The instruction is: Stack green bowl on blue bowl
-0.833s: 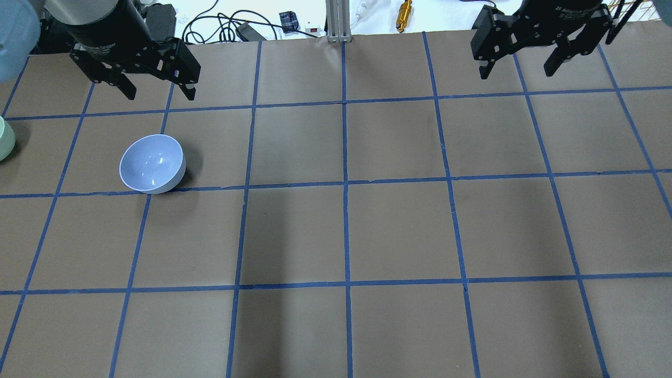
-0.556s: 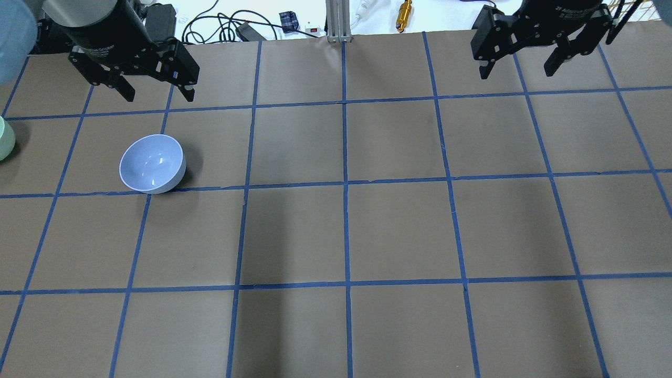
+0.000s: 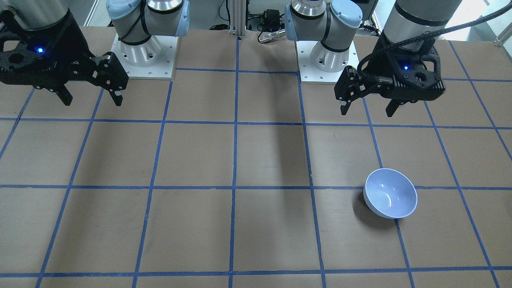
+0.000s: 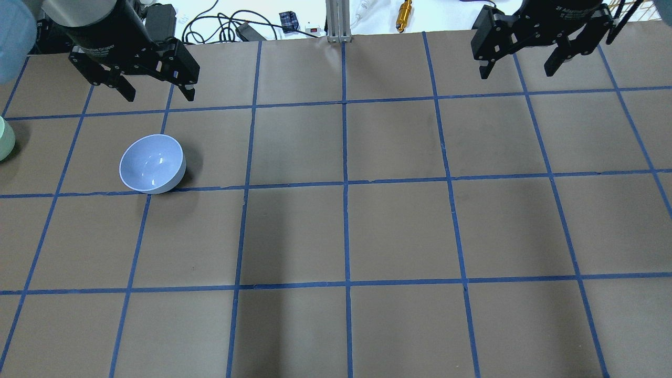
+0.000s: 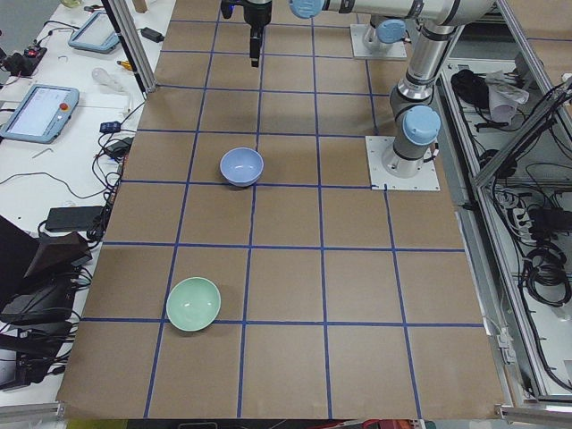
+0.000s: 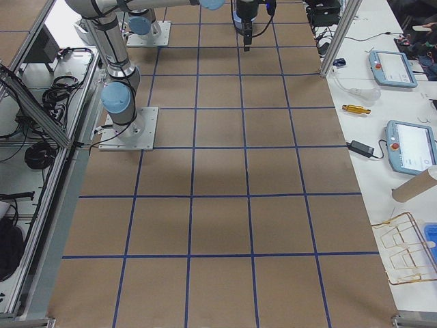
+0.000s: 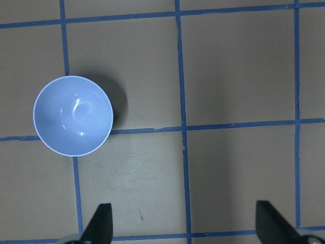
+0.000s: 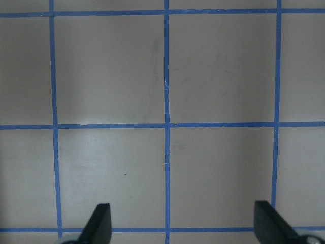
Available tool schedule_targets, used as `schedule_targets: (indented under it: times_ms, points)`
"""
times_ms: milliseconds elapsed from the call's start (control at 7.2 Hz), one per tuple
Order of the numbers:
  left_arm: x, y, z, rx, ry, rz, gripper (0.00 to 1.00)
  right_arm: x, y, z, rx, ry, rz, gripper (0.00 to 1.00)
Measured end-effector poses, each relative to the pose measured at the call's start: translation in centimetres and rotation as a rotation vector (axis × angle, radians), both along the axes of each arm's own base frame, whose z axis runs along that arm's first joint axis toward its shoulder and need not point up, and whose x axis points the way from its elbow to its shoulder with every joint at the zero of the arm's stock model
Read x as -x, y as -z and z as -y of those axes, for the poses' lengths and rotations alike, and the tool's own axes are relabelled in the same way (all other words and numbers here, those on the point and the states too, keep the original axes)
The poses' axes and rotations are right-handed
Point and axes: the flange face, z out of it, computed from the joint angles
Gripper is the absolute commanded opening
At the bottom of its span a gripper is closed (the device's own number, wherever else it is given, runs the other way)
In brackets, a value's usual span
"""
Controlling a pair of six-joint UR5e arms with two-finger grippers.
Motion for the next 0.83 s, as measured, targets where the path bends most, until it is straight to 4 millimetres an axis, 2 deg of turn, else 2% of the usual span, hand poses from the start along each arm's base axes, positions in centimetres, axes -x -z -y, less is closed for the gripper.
schedule_targets:
  times_ms: [278,833]
  points:
    - [-0.2,-0.1,0.1,0.001,-0.001,0.003,1.00,0.0,0.0,0.0,0.000,0.001,0.000,1.00]
    - [-2.1,-0.4,0.4,0.002,-0.015,0.003,1.00,0.0,0.0,0.0,0.000,0.001,0.001,1.00]
